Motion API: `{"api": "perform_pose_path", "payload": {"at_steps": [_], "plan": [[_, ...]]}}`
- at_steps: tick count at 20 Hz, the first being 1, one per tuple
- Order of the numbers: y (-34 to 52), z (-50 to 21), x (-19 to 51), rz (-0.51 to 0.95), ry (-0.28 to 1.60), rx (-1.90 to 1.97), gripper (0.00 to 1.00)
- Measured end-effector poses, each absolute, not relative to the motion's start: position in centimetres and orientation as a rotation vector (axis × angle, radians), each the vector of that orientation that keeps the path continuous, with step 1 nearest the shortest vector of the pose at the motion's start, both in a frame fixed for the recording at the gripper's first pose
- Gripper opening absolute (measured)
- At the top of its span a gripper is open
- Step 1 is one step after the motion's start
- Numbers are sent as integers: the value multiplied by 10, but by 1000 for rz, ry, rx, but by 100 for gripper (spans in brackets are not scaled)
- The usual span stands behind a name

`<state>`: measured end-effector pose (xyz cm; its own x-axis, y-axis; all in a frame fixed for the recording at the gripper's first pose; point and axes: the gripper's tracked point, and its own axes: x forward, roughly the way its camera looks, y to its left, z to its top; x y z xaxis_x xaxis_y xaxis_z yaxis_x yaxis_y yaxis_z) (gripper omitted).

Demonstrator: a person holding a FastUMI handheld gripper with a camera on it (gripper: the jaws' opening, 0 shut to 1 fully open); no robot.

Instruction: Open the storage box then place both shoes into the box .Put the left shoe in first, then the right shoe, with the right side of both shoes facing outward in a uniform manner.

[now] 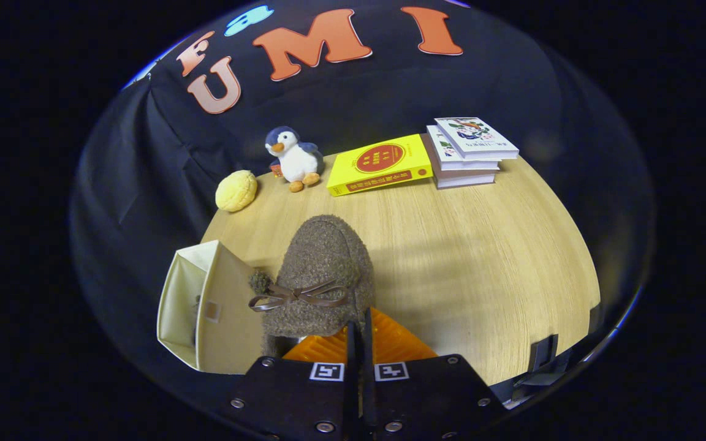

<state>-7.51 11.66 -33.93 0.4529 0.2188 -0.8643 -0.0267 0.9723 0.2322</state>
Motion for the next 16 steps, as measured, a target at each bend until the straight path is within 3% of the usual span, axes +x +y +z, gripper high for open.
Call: {"api": "perform_pose_path", "payload": {"at_steps": [9,16], "plan": [[258,-277,-80,319,1082,160,4],[357,-291,-91,376,1106,108,4]]}}
